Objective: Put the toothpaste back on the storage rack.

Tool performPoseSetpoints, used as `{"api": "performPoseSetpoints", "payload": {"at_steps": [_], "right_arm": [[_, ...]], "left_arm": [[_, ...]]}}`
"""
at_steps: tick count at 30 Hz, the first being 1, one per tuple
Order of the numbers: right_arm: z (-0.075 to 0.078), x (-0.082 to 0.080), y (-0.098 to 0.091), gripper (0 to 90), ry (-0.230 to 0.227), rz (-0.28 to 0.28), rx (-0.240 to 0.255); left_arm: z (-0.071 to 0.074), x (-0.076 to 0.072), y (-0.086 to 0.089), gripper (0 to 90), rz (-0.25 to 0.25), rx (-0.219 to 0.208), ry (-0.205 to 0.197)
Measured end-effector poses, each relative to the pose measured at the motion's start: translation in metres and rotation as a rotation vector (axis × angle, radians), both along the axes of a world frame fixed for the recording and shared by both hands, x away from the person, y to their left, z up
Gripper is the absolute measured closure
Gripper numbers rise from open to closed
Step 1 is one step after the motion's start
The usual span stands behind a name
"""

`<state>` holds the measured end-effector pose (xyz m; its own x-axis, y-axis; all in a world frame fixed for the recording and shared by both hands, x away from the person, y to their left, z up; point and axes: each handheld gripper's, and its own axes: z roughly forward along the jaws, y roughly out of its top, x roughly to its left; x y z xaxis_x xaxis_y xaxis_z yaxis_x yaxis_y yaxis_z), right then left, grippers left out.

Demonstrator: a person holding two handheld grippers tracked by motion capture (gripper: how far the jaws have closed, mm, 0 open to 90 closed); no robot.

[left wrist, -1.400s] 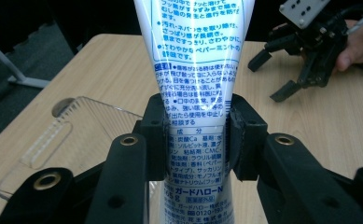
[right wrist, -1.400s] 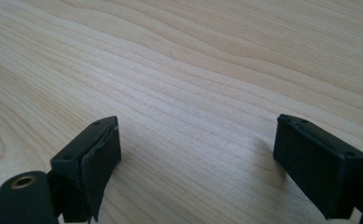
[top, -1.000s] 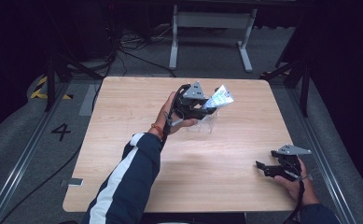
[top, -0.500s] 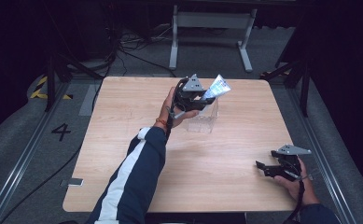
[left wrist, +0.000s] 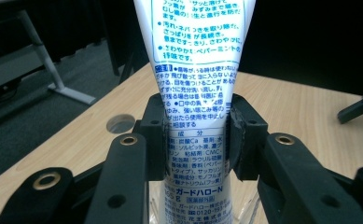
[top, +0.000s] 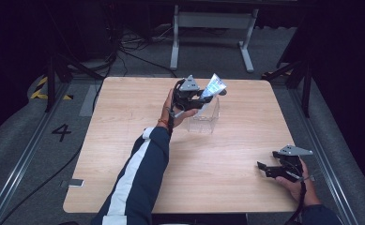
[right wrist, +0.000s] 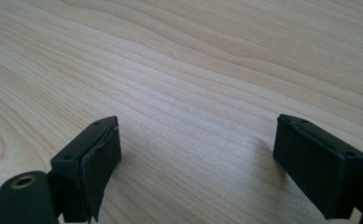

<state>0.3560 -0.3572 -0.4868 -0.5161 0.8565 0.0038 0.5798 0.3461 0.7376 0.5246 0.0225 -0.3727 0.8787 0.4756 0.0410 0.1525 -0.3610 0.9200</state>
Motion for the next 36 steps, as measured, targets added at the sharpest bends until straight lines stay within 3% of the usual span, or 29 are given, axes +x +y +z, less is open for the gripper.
{"api": "performPoseSetpoints", "payload": {"at_steps": [6,11,17,19,21,31,36], "right_arm": [[0.000,0.000,0.000,15.3,0.002,-0.001,0.001],[0.000,0.000,0.000,15.3,0.002,-0.001,0.001],[0.000,0.000,0.000,15.4,0.002,-0.001,0.001],[0.000,0.000,0.000,15.4,0.002,-0.001,0.001],[0.000,0.000,0.000,15.4,0.002,-0.001,0.001],[0.000,0.000,0.000,15.4,0.002,-0.001,0.001],[0.000,0.000,0.000,15.4,0.002,-0.002,0.004]], "left_arm": [[-0.010,0.003,0.002,64.5,0.023,-0.024,0.021],[-0.015,0.002,-0.002,64.2,0.018,0.011,0.019],[-0.021,0.002,-0.002,63.7,0.026,0.007,0.038],[-0.024,0.002,-0.003,63.4,0.024,0.034,0.027],[-0.027,0.001,-0.004,63.1,0.024,0.027,0.043],[-0.032,-0.001,-0.007,61.8,0.035,0.057,0.051],[-0.034,-0.003,-0.010,60.7,0.032,0.116,0.048]]}}
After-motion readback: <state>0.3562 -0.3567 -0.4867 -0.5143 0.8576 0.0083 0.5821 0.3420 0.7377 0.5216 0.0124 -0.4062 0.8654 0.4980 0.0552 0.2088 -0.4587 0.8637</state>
